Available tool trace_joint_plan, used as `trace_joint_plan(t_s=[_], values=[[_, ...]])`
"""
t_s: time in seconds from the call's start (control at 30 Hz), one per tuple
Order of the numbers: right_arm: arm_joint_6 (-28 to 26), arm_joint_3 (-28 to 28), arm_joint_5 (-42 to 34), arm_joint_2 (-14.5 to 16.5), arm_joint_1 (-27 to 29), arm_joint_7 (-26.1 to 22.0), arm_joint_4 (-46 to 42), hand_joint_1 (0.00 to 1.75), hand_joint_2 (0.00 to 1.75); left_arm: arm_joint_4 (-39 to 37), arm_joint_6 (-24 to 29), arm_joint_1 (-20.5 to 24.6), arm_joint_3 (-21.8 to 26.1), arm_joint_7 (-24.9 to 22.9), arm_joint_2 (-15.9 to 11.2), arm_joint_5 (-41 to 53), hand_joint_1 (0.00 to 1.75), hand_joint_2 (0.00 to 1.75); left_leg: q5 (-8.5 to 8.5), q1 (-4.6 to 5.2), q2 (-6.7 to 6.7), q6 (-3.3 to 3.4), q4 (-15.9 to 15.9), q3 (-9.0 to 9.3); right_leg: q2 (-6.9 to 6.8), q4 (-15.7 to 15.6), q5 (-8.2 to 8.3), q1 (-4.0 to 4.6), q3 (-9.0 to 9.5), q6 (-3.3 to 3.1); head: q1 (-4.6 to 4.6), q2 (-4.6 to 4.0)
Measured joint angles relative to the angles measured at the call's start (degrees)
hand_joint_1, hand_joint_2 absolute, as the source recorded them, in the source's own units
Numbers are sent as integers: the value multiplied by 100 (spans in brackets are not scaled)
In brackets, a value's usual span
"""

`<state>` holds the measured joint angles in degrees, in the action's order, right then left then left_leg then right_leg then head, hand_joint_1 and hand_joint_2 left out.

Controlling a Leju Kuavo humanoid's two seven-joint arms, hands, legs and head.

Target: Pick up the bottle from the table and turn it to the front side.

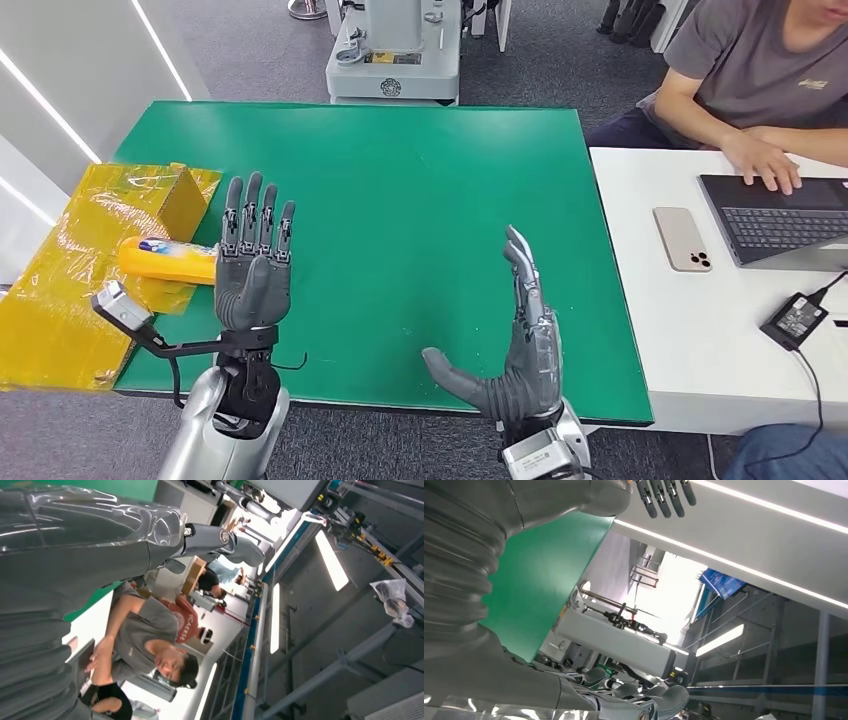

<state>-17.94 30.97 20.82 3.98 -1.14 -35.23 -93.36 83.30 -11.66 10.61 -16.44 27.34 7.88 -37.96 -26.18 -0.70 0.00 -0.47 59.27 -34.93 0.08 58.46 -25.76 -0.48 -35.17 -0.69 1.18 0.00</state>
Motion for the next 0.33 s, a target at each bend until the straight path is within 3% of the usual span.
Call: trace_joint_plan(t_s=[0.33], values=[[-43, -8, 3, 0, 105, 18, -10, 0, 175, 1, 240, -156, -26, 257, 216, 530, 0, 175, -1, 0, 0, 0, -1, 0, -1, 0, -2, 1, 1, 1, 0, 0]])
